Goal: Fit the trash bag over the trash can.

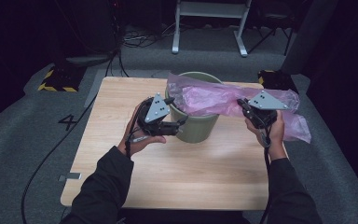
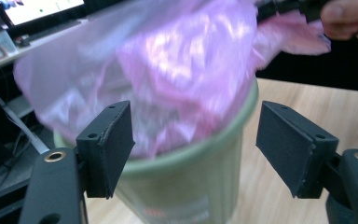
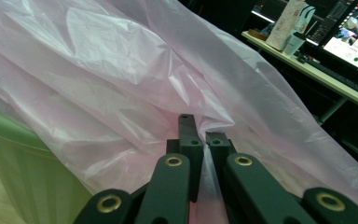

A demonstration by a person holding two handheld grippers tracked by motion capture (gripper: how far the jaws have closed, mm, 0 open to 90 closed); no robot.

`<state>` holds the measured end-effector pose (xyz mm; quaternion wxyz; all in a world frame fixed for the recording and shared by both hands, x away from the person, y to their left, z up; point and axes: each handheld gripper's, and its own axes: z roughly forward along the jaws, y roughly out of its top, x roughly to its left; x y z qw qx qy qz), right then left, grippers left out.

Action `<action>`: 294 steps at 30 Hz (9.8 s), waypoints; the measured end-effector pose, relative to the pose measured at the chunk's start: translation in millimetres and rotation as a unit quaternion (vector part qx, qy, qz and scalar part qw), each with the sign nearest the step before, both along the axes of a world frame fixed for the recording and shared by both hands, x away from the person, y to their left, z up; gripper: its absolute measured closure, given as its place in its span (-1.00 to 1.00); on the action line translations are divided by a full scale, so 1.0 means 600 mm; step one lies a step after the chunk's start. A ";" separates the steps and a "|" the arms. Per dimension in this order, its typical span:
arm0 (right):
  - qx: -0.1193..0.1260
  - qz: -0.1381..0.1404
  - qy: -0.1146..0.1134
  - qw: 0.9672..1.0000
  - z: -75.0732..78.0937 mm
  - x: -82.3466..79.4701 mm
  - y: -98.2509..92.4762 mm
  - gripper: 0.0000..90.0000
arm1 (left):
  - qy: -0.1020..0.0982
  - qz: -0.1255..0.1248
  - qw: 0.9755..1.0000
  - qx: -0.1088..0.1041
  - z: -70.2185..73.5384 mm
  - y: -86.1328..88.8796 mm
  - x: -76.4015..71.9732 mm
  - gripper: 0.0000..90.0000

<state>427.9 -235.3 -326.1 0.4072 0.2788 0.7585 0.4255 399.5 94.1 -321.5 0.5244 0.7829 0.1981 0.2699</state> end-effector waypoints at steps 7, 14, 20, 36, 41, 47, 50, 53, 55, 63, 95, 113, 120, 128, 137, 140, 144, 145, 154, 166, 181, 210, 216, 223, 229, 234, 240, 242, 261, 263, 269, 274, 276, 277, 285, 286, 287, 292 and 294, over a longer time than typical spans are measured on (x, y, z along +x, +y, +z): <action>-0.008 0.012 0.005 1.000 -0.003 -0.003 0.004 1.00 | 0.007 -0.001 1.000 0.015 0.008 -0.035 0.028 -0.32; -0.007 0.031 0.003 1.000 -0.003 -0.012 0.009 1.00 | 0.021 -0.013 0.999 0.023 0.008 -0.056 0.043 -0.24; -0.008 0.044 0.005 0.999 -0.004 -0.017 0.015 1.00 | 0.024 0.009 0.999 0.044 0.002 -0.062 0.058 0.25; -0.036 0.061 0.015 0.997 -0.004 -0.016 0.041 1.00 | 0.064 0.057 0.993 0.083 -0.020 -0.066 0.109 0.21; -0.053 0.057 0.021 0.997 -0.004 -0.013 0.047 1.00 | 0.046 0.051 0.997 0.044 -0.007 -0.054 0.099 -0.26; -0.063 0.065 0.028 0.996 0.000 -0.011 0.056 1.00 | 0.017 0.015 0.999 0.044 0.013 -0.074 0.083 -0.31; -0.066 0.073 0.028 0.995 0.001 -0.012 0.062 1.00 | 0.015 0.004 0.998 0.058 0.015 -0.094 0.079 -0.32; -0.061 0.080 0.030 0.995 0.002 -0.013 0.066 1.00 | 0.019 0.000 0.997 0.069 0.016 -0.111 0.080 -0.33; -0.056 0.086 0.030 0.994 0.003 -0.014 0.067 1.00 | 0.021 -0.008 0.997 0.075 0.016 -0.120 0.080 -0.25; -0.046 0.101 0.031 0.993 0.004 -0.017 0.070 0.99 | 0.025 -0.005 0.991 0.132 0.006 -0.140 0.086 0.55; -0.029 0.077 0.089 0.993 -0.035 -0.055 -0.012 -0.23 | 0.076 0.028 0.992 0.095 -0.006 -0.090 0.124 0.99; -0.048 0.061 0.021 0.997 -0.018 -0.049 0.003 1.00 | 0.097 0.027 0.992 0.076 -0.016 -0.072 0.136 0.93; -0.043 0.022 -0.034 0.998 0.025 -0.049 0.010 1.00 | 0.094 0.027 0.992 0.074 -0.014 -0.076 0.135 0.76; -0.086 0.026 -0.034 0.995 0.040 -0.043 0.038 1.00 | 0.067 0.037 0.996 0.043 0.005 -0.072 0.117 -0.28; -0.078 0.056 -0.018 0.995 0.032 -0.039 0.060 1.00 | 0.052 0.013 0.995 0.080 0.009 -0.107 0.107 0.26; -0.070 0.067 -0.015 0.995 0.033 -0.040 0.065 0.99 | 0.060 0.009 0.994 0.094 0.002 -0.110 0.112 0.72; -0.065 0.069 -0.015 0.995 0.029 -0.041 0.072 0.76 | 0.069 0.022 0.993 0.096 -0.001 -0.099 0.119 0.97; -0.060 0.067 -0.014 0.996 0.028 -0.042 0.072 0.68 | 0.070 0.024 0.993 0.095 -0.001 -0.096 0.120 0.98; -0.036 0.074 0.005 0.997 0.029 -0.057 0.055 -0.08 | 0.082 0.044 0.992 0.088 -0.008 -0.067 0.130 0.99; -0.009 0.088 0.065 0.994 0.014 -0.082 -0.006 0.01 | 0.081 0.054 0.992 0.076 -0.020 -0.041 0.133 0.99; -0.017 0.126 0.051 0.991 0.009 -0.072 0.014 1.00 | 0.066 0.003 0.997 0.028 -0.002 -0.031 0.110 -0.16; 0.053 0.144 0.004 0.988 0.052 -0.112 -0.005 -0.26 | 0.059 0.037 0.996 0.057 -0.009 -0.012 0.124 0.93; 0.068 0.130 0.023 0.989 0.029 -0.121 -0.041 -0.34 | 0.059 0.039 0.996 0.052 -0.011 -0.003 0.126 0.91; 0.089 0.148 0.048 0.984 -0.004 -0.128 -0.064 -0.41 | 0.065 0.045 0.996 0.052 -0.022 0.003 0.129 0.90; 0.069 0.160 0.075 0.982 -0.039 -0.115 -0.032 -0.35 | 0.067 0.048 0.995 0.049 -0.029 0.005 0.130 0.82; 0.072 0.150 0.070 0.984 -0.038 -0.112 -0.020 -0.21 | 0.064 0.051 0.996 0.046 -0.028 0.011 0.128 0.76; 0.099 0.154 0.069 0.981 -0.016 -0.131 -0.047 -0.28 | 0.066 0.054 0.995 0.048 -0.030 0.017 0.129 0.81; 0.105 0.154 0.069 0.980 -0.009 -0.139 -0.051 -0.30 | 0.066 0.054 0.995 0.048 -0.031 0.015 0.129 0.81; 0.074 0.199 0.098 0.972 -0.006 -0.170 0.017 -0.02 | 0.068 0.059 0.995 0.045 -0.033 0.008 0.130 0.61; 0.065 0.186 0.103 0.975 -0.012 -0.157 0.022 0.35 | 0.068 0.064 0.995 0.042 -0.031 0.008 0.129 0.34; 0.060 0.178 0.098 0.977 -0.029 -0.131 0.027 0.89 | 0.067 0.059 0.996 0.024 -0.016 0.014 0.109 -0.23; 0.062 0.170 0.094 0.979 -0.036 -0.118 0.029 0.99 | 0.049 0.035 0.998 -0.005 0.002 0.016 0.073 -0.51; 0.061 0.163 0.089 0.981 -0.037 -0.113 0.029 0.99 | 0.043 0.009 0.999 -0.005 0.008 0.007 0.050 -0.58; 0.062 0.162 0.090 0.981 -0.037 -0.111 0.030 0.99 | 0.034 0.000 0.999 0.002 0.010 0.002 0.038 -0.61; 0.062 0.142 0.086 0.984 -0.039 -0.097 0.035 1.00 | 0.018 -0.059 0.998 0.022 0.013 -0.033 -0.023 -0.62; 0.061 0.140 0.083 0.985 -0.038 -0.096 0.035 1.00 | 0.017 -0.069 0.997 0.025 0.013 -0.039 -0.030 -0.63; 0.062 0.138 0.083 0.985 -0.038 -0.095 0.036 1.00 | 0.015 -0.077 0.997 0.026 0.012 -0.046 -0.037 -0.63; 0.054 0.136 0.082 0.986 -0.036 -0.089 0.045 1.00 | -0.002 -0.102 0.993 0.056 0.002 -0.091 -0.067 -0.54; 0.050 0.134 0.081 0.986 -0.036 -0.089 0.049 1.00 | -0.015 -0.085 0.993 0.078 -0.004 -0.107 -0.070 -0.34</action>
